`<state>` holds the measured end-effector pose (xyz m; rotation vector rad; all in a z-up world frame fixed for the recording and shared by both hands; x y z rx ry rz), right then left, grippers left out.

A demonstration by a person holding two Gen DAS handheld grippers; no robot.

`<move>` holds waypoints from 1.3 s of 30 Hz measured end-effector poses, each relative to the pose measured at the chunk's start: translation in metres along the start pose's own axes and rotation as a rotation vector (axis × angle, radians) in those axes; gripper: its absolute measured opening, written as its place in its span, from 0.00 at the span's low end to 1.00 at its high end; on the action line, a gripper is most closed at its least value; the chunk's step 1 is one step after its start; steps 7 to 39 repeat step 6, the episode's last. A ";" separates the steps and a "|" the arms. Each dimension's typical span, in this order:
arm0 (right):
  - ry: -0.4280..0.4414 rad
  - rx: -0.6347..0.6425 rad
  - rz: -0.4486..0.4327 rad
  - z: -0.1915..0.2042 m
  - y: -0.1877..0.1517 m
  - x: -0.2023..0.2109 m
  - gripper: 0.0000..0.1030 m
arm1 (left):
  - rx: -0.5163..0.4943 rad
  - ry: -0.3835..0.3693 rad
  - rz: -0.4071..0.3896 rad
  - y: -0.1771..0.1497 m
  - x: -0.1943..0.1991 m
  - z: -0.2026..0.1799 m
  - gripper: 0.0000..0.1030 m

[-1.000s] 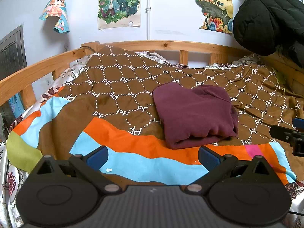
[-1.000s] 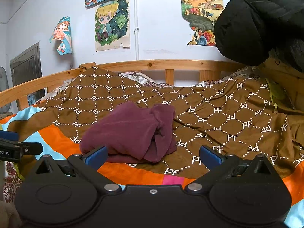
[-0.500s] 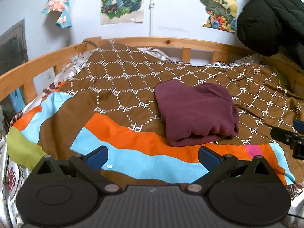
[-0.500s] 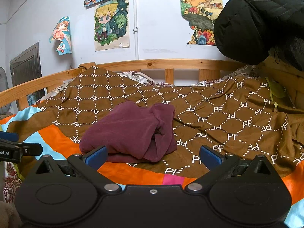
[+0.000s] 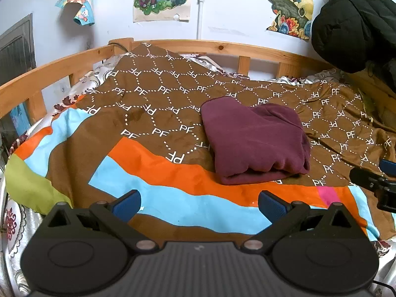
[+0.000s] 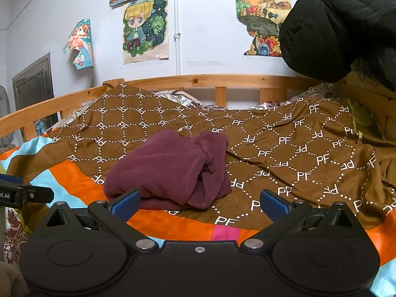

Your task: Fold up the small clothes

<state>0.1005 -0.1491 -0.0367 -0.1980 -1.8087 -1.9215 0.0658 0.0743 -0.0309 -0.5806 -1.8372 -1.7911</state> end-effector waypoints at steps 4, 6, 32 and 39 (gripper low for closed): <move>-0.011 0.000 0.012 -0.002 -0.002 -0.003 0.99 | 0.002 -0.007 0.006 -0.001 -0.001 -0.002 0.99; -0.016 -0.002 0.021 -0.003 -0.003 -0.005 0.99 | -0.001 -0.006 0.010 -0.001 -0.001 -0.004 0.99; -0.016 -0.002 0.021 -0.003 -0.003 -0.005 0.99 | -0.001 -0.006 0.010 -0.001 -0.001 -0.004 0.99; -0.016 -0.002 0.021 -0.003 -0.003 -0.005 0.99 | -0.001 -0.006 0.010 -0.001 -0.001 -0.004 0.99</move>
Point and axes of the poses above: each gripper's, at about its wrist camera, not at the fingertips, and x roughly against the way its jaws point, z to its left, y to its top, the point moved 10 cm from there along -x, roughly the way its jaws point, and after that the axes turned 3 degrees about -x, right-handed, at the moved point
